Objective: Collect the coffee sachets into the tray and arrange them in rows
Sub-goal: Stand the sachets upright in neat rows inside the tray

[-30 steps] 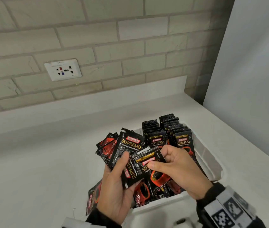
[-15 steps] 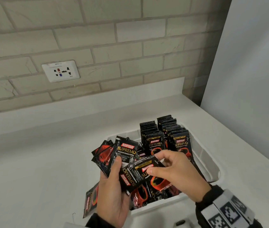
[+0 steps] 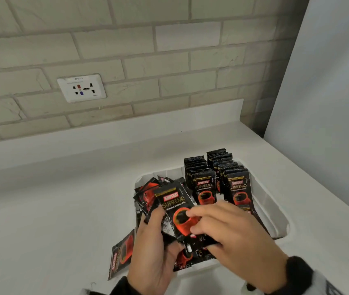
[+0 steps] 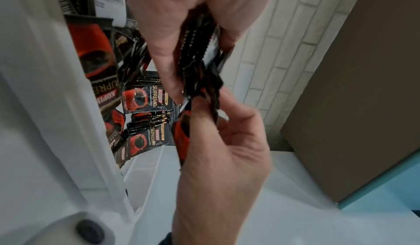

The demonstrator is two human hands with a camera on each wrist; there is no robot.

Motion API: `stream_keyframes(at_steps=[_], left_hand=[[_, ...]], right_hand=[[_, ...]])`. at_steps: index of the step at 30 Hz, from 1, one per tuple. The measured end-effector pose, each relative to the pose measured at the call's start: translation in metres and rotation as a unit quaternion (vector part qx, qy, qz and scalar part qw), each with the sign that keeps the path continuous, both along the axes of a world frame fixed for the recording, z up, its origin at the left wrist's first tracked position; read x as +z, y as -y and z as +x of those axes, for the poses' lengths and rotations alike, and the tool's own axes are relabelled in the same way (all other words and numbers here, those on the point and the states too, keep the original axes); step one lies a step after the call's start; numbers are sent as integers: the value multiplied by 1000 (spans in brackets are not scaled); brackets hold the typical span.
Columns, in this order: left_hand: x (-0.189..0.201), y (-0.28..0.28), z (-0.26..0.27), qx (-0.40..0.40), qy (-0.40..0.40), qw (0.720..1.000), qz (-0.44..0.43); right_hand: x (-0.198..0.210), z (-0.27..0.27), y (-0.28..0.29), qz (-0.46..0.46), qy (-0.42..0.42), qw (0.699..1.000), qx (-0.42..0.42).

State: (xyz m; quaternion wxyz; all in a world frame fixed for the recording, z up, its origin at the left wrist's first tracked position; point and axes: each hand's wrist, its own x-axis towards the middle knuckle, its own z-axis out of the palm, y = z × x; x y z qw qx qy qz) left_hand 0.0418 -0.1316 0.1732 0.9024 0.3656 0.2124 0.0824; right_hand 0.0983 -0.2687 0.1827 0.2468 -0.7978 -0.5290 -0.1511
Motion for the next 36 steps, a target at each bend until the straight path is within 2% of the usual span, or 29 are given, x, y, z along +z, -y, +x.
stream_keyframes(at_steps=[3,8,11,13,15,18,21,23,27,32,36], left_hand=[[-4,0,-4,-15,19,999,-32],[-7,1,-6,1,31,999,45],[-7,-2,-5,16,34,997,63],[-6,-5,-5,24,29,997,72],[-7,-7,-5,23,28,996,78],[-9,-7,-5,22,21,996,85],[-7,-2,-4,-5,28,996,88],[-7,3,-4,-21,35,996,84],[-1,8,-3,-25,55,996,59],[-7,2,-2,-46,45,996,64],[-7,1,-2,-80,44,993,81]], right_hand=[[-4,-6,0,-23,-25,999,-10],[-14,-9,4,-41,-49,998,-12],[-14,-5,14,-39,-109,993,-4],[-8,-2,22,6,-182,983,-17],[-1,-1,29,81,-288,953,-49],[9,-1,32,182,-488,853,-41],[15,-3,23,235,-572,785,-43],[9,-5,10,247,-584,772,-54],[-9,-5,-13,210,-556,797,-108],[-14,-4,-19,260,-587,760,-97],[-21,-3,-18,289,-582,753,-110]])
